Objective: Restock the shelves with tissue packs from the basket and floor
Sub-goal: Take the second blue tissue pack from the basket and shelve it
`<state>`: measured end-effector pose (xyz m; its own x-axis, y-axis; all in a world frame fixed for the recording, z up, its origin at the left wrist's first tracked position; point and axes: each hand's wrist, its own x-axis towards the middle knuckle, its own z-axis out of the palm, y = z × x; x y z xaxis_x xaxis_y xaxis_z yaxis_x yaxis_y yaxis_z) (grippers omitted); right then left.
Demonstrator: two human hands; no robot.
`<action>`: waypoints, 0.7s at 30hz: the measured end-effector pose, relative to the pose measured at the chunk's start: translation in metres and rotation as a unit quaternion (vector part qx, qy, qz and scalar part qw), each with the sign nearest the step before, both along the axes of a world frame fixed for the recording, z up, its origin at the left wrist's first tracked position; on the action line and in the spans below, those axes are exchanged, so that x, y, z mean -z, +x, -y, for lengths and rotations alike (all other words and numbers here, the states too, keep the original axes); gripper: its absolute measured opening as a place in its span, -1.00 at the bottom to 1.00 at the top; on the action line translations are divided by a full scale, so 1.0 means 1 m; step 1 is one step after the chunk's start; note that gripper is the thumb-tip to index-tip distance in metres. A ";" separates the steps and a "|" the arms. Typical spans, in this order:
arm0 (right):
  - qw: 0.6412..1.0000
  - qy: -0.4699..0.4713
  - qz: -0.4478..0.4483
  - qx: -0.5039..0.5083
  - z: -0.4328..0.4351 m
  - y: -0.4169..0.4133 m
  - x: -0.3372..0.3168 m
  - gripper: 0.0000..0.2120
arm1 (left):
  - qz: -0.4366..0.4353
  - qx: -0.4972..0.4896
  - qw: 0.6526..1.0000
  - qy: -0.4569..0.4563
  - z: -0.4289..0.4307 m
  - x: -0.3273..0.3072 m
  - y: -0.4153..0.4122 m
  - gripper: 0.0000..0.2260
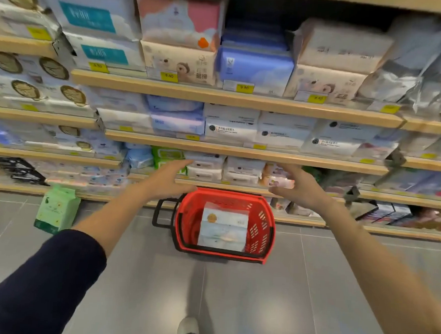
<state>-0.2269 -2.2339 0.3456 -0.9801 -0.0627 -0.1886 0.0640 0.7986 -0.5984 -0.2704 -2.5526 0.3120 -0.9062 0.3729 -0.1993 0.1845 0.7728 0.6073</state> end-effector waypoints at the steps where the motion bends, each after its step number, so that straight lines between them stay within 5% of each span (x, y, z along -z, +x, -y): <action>1: 1.000 -0.006 0.014 0.008 0.002 -0.004 0.012 -0.31 | 0.010 0.008 1.000 0.002 0.001 0.012 -0.004 -0.32; 21: 0.967 -0.106 0.196 0.120 -0.017 -0.052 0.327 -0.13 | 0.195 -0.044 0.978 0.065 -0.022 0.317 -0.065 -0.13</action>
